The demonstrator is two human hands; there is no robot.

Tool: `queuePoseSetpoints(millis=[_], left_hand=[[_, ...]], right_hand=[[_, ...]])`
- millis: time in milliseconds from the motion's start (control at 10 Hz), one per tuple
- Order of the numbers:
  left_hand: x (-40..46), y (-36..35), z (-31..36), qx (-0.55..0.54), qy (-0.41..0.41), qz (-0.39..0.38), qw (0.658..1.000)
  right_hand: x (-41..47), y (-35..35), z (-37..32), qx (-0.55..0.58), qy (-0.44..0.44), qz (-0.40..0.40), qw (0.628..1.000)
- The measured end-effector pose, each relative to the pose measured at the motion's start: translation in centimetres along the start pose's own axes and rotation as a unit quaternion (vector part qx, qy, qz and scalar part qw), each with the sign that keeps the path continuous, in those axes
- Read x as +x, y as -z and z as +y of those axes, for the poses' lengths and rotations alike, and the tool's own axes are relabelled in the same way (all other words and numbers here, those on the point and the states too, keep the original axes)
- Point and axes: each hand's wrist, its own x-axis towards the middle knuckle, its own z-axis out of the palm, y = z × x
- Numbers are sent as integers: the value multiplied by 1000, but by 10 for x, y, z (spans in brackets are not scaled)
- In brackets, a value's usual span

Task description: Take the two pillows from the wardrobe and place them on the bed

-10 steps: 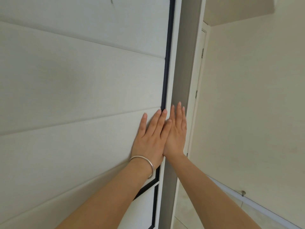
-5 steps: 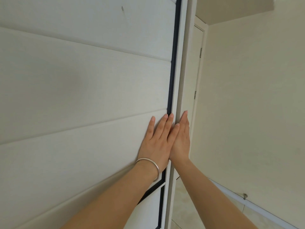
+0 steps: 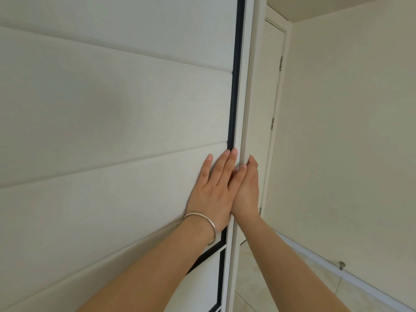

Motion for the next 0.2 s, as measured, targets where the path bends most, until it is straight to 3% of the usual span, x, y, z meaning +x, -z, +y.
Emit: queuePoseSetpoints(millis=[100, 200], left_hand=[[-6, -1, 10, -47, -2, 5, 999], [-39, -17, 19, -89, -27, 19, 996]], right_hand=[[-5, 1, 8, -93, 25, 25, 995], [-36, 3, 19, -100, 67, 70, 990]])
